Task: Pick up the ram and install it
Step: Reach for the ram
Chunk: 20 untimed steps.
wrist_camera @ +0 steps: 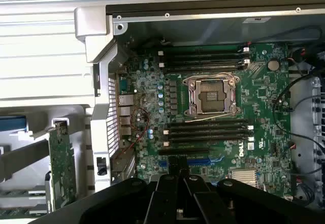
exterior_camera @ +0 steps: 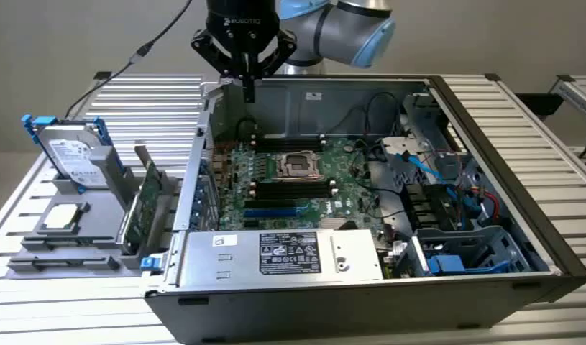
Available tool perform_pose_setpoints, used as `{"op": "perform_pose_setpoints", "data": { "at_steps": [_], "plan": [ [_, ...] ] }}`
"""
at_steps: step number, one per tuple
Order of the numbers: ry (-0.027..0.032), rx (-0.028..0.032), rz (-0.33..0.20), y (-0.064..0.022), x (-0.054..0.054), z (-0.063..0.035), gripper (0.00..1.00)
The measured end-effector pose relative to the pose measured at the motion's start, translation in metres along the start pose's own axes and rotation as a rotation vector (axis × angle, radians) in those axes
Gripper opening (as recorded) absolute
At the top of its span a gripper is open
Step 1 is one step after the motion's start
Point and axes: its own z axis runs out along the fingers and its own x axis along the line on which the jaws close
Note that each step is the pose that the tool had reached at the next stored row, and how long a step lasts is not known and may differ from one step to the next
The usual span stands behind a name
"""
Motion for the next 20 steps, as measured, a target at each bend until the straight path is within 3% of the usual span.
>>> {"op": "perform_pose_setpoints", "data": {
  "at_steps": [9,11,17,20],
  "plan": [
    [0.0001,0.0,0.0,0.0,0.0,0.0,0.11],
    [0.0038,0.0003,0.0,-0.0001,0.001,0.0,0.11],
    [0.0383,0.0028,0.002,-0.0019,0.026,0.0005,0.11],
    [0.0484,0.0035,0.002,-0.0029,0.039,0.002,0.11]
  ]
}}
